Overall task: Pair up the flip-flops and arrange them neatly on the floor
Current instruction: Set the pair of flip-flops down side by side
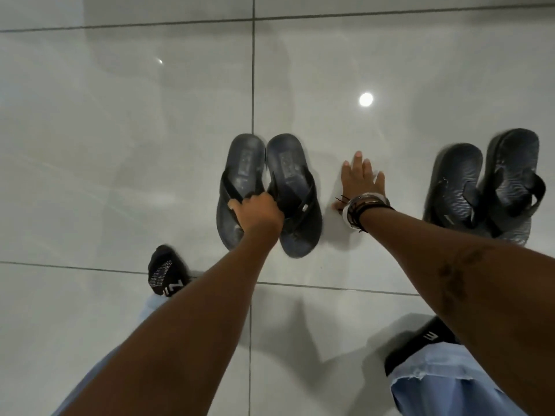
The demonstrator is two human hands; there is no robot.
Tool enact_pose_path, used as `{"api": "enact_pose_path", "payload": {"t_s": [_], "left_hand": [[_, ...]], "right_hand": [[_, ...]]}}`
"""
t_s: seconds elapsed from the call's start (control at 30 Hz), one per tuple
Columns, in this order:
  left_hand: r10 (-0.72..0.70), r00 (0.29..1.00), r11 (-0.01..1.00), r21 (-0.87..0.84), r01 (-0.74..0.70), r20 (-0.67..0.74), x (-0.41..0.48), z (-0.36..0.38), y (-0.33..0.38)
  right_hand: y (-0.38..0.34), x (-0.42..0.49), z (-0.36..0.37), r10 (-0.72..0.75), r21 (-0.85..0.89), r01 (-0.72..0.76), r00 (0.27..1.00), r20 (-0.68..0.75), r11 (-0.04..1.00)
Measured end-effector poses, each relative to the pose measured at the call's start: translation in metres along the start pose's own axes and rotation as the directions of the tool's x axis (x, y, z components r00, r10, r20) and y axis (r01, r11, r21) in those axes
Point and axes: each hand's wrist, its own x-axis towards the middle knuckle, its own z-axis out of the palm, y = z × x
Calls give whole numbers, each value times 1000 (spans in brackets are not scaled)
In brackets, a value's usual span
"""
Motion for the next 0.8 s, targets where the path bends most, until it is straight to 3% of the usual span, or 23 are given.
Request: {"api": "enact_pose_path", "payload": {"t_s": [0.27, 0.47, 0.8], "left_hand": [[37, 999, 988, -148, -37, -7, 9, -12, -8], [-14, 995, 973, -232, -8, -94, 57, -59, -25], [95, 970, 955, -253, -152, -223, 145, -146, 2]], "right_hand": [[-13, -2, -8, 48, -24, -48, 999, 24, 999], [-11, 6, -8, 57, -11, -58, 996, -75, 998], [-15, 9, 5, 97, 21, -95, 982, -160, 995]]}}
